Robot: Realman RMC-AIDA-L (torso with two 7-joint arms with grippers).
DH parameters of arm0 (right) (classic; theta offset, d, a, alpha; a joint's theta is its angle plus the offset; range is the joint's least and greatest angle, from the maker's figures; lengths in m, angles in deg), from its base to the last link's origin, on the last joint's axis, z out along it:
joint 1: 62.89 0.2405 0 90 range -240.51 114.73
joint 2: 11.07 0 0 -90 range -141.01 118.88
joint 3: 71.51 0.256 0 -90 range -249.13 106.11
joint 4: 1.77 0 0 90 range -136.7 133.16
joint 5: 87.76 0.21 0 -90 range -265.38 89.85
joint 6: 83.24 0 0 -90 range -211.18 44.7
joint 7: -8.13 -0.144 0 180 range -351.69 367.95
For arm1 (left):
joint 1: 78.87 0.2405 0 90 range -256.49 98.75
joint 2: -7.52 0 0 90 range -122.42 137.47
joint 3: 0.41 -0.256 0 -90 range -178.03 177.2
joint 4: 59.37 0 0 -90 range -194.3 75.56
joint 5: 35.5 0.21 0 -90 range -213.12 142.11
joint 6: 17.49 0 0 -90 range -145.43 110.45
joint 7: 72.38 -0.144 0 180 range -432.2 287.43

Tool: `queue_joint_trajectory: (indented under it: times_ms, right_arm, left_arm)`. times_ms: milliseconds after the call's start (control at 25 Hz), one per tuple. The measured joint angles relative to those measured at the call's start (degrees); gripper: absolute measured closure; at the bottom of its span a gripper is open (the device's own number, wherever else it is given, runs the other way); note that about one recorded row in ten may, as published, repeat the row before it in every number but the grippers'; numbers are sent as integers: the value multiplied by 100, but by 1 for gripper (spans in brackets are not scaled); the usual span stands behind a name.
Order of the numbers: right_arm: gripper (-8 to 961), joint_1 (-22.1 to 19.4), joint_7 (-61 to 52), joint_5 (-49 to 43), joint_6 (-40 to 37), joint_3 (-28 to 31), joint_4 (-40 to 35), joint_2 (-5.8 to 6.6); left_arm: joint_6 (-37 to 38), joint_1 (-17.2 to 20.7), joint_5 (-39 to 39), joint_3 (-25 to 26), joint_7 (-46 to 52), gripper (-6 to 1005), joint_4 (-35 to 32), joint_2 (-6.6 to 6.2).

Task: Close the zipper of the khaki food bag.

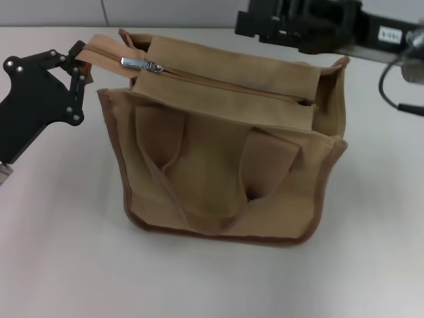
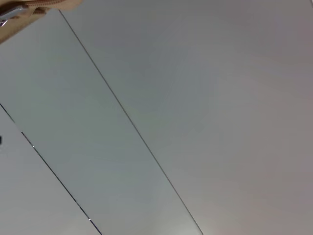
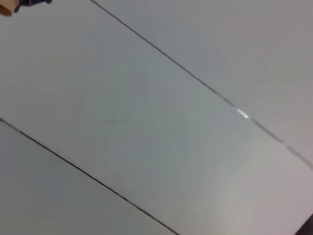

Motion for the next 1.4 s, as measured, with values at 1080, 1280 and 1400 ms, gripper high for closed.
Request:
queue_joint_trajectory:
  times_ms: [1080,1280,1400]
  right_arm:
    - [177,814,-3171,69,1838,-1972,-154,-297]
    - [180,757,-3201,73,1964,-1955,-162,-305]
    - [181,740,-3208,73,2074,-1935,-162,-306]
  left_arm:
    - [32,-71,-145,0,-38,986,-61,-9]
    - [181,-78,-176,0,-38,987,-62,-9]
    - [285,-78,-208,0,-36,987,-60,-5]
